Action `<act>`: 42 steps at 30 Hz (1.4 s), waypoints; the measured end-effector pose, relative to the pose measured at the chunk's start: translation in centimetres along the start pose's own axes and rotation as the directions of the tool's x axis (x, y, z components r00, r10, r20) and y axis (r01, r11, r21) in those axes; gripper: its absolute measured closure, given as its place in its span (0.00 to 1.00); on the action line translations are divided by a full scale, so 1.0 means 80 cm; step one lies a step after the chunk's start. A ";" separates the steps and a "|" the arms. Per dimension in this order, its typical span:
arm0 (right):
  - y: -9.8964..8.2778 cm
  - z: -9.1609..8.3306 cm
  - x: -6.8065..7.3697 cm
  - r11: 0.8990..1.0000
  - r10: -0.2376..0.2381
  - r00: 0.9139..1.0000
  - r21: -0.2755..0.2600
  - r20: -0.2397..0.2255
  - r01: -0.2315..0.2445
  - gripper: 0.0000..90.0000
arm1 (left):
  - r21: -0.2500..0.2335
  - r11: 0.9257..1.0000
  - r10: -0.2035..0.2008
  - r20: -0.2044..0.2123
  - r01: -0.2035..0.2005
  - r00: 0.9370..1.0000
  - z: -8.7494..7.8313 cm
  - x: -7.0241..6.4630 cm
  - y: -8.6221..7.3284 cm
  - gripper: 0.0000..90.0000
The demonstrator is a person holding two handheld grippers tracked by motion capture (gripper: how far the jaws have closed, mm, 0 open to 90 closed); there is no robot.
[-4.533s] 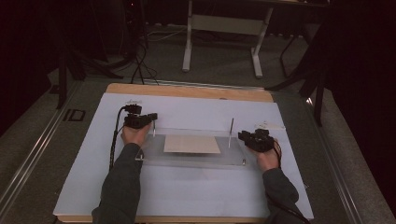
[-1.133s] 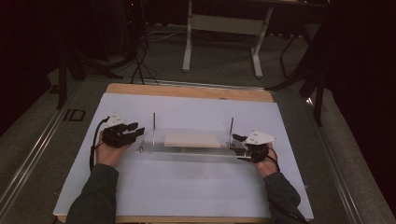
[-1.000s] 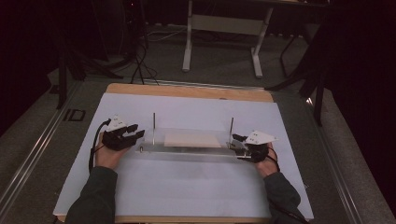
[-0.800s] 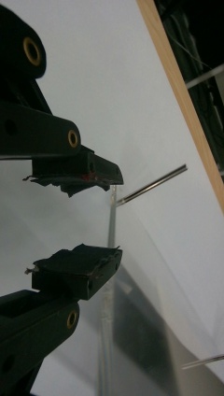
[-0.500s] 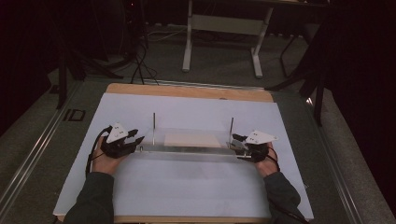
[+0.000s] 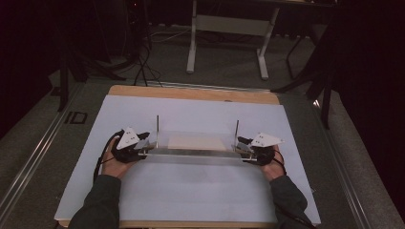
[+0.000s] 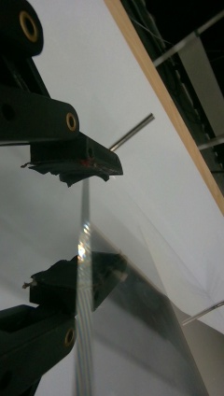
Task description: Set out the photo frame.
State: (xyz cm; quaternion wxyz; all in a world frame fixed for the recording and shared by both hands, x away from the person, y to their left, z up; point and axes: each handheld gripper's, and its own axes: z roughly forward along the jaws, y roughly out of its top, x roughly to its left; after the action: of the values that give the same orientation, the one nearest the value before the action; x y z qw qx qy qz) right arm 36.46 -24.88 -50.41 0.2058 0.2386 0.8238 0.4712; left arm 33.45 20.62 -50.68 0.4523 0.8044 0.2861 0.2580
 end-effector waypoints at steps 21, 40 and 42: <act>0.003 0.000 -0.002 1.000 0.010 1.000 0.004 -0.004 -0.010 0.58 | 0.006 1.000 0.023 0.027 -0.023 0.999 0.016 -0.010 0.016 0.57; 0.009 0.000 -0.011 0.999 0.033 0.999 -0.014 -0.024 -0.033 0.57 | -0.015 1.000 -0.003 0.048 0.004 0.999 0.017 0.000 0.021 0.56; 0.009 0.001 -0.012 0.999 0.033 0.999 -0.022 -0.027 -0.034 0.56 | -0.019 1.000 -0.005 0.051 0.006 0.999 0.017 0.001 0.021 0.56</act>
State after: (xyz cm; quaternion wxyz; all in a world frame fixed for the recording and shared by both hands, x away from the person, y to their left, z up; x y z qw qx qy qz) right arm 37.38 -25.09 -49.73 0.1896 0.2438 0.8171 0.4867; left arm 34.79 19.17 -49.83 0.4680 0.8054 0.2743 0.2388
